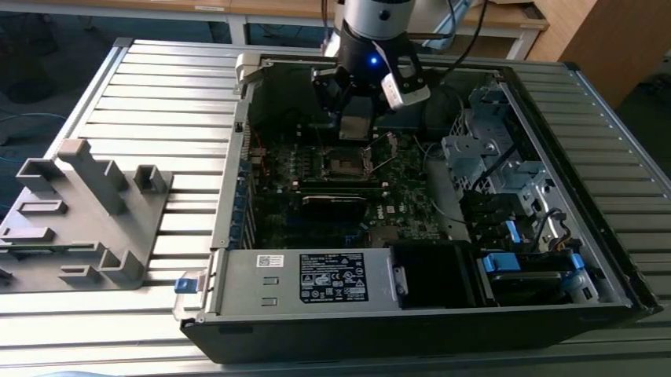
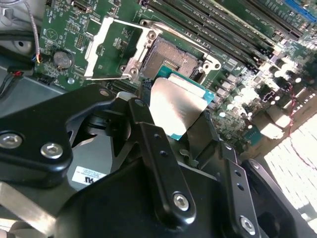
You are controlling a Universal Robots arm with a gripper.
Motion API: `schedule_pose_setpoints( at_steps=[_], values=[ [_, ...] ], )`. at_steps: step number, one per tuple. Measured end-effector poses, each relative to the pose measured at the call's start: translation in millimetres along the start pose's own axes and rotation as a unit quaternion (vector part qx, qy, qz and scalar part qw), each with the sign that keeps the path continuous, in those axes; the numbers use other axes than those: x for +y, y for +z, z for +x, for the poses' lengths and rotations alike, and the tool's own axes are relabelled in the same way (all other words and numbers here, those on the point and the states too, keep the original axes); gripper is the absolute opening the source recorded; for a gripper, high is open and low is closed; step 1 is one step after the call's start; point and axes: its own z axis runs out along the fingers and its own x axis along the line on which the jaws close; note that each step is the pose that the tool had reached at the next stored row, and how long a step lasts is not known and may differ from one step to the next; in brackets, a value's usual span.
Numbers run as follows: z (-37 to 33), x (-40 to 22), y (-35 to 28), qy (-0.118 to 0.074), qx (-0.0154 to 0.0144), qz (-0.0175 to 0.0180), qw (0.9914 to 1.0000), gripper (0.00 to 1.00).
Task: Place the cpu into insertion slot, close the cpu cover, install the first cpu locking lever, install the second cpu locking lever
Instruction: 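Place the cpu into insertion slot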
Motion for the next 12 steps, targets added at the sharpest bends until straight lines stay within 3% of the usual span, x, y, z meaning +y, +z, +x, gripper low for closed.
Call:
schedule_pose_setpoints(
  at_steps=[4, 12],
  values=[
    [0.3, -0.6, 6.6, 0.0, 0.0, 0.0, 1.0, 0.54],
    [3.2, -1.1, 11.1, 0.0, -0.0005, 0.0, 1.0, 0.54]
  ],
)
